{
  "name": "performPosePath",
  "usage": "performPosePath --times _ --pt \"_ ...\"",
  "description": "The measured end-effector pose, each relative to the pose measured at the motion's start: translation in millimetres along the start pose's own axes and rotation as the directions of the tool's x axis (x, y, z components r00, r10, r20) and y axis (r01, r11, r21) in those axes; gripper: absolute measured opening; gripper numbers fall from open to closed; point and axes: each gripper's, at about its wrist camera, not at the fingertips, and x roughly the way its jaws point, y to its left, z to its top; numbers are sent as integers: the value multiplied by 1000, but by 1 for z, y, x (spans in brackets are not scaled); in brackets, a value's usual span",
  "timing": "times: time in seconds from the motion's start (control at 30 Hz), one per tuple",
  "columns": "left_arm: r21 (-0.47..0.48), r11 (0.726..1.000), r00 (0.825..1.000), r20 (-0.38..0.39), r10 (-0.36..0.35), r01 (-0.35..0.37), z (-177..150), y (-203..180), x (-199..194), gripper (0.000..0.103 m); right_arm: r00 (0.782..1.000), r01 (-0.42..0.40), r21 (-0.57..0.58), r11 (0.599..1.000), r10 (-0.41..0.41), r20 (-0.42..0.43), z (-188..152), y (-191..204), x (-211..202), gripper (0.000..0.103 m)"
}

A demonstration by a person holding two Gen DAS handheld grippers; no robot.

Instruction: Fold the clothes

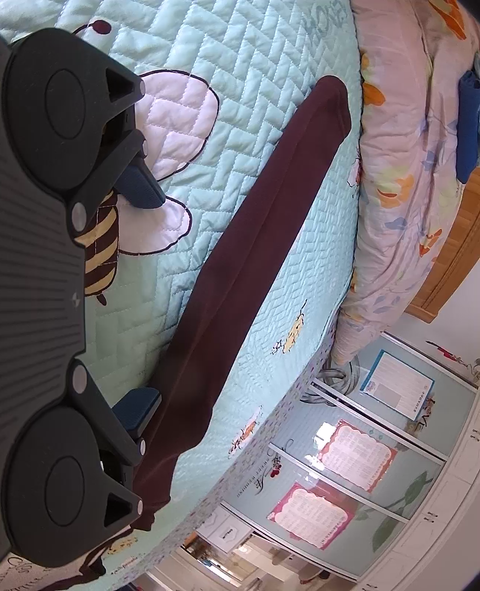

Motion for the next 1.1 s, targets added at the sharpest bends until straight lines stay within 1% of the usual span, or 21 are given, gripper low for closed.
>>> performPosePath --times 0.07,0.17,0.27,0.33,0.43,0.53,0.6,0.63,0.73,0.77,0.83,0.87,0.93,1.0,1.07,1.1 --pt "-9 1000 1000 3 -10 10 0 2 0 102 999 -4 -35 999 2 -41 -20 30 16 10" --pt "-20 1000 1000 6 -22 22 0 4 0 102 994 -4 -63 998 -3 -111 -51 63 39 10" --pt "-29 999 999 10 -32 33 0 6 0 102 988 16 -99 995 -31 -149 -74 81 51 10" --pt "-35 999 999 13 -39 39 0 7 0 102 987 32 -107 994 -48 -151 -82 85 50 10" --pt "-40 998 999 15 -44 44 0 8 0 102 993 36 -129 991 -50 -108 -81 95 46 10" --pt "-42 998 999 16 -46 46 1 9 1 102 998 -3 -147 989 -5 -58 -69 104 43 10" --pt "-42 998 999 16 -46 47 1 10 1 102 997 -51 -163 985 41 -64 -64 114 51 10" --pt "-42 998 999 16 -46 47 2 10 1 102 996 -68 -177 982 55 -75 -64 118 54 10" --pt "-41 998 999 15 -45 46 2 11 1 102 985 -65 -192 979 32 -172 -84 116 69 10" --pt "-40 998 999 14 -45 45 2 10 2 102 979 -62 -183 981 24 -203 -92 113 73 10" --pt "-38 998 999 14 -43 44 2 10 1 102 971 -60 -128 990 28 -239 -102 103 73 12" --pt "-37 998 999 13 -43 43 2 10 1 102 968 -66 -106 992 38 -247 -103 100 72 14" --pt "-36 998 999 13 -42 42 2 10 1 102 966 -85 -83 993 62 -251 -101 99 70 27" --pt "-35 998 999 11 -43 43 3 11 3 102 962 -104 -62 993 84 -260 -97 101 68 53" --pt "-34 999 999 11 -42 42 4 11 3 102 960 -121 -45 992 105 -258 -94 103 61 62" --pt "-34 999 999 11 -42 42 4 11 3 102 959 -137 -40 990 122 -254 -91 104 53 62"
